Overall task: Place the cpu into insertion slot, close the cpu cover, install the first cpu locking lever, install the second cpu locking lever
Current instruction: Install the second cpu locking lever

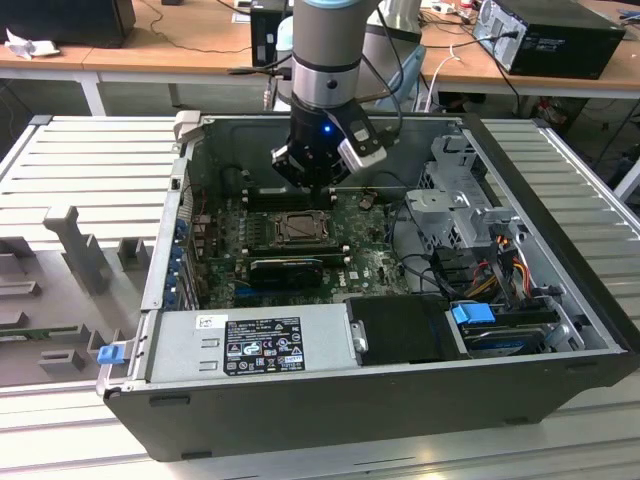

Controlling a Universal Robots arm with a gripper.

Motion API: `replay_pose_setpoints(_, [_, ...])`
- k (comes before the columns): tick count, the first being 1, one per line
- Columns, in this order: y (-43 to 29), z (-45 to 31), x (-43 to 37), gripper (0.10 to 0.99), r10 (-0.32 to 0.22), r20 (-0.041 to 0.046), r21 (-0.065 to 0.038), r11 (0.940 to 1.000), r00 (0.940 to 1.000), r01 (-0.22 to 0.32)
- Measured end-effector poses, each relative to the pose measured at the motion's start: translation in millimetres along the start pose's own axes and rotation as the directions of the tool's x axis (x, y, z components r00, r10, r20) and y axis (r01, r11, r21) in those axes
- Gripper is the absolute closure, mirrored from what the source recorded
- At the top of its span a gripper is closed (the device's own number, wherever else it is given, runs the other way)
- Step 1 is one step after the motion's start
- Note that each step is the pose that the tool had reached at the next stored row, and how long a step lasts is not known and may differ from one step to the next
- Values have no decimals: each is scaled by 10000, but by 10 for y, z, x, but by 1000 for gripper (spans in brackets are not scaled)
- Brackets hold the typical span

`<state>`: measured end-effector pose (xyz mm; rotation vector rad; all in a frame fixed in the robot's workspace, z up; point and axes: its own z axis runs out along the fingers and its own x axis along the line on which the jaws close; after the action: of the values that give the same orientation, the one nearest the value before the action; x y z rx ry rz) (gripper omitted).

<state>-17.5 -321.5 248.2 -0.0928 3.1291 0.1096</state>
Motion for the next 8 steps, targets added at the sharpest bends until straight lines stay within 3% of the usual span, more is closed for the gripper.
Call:
replay_pose_setpoints(6, [-229, -8, 14, 980, 0, 1, -5, 10000, 10000, 0])
replay_pose_setpoints(8, [-335, -8, 20, 980, 2, -1, -149, 9999, 10000, -2])
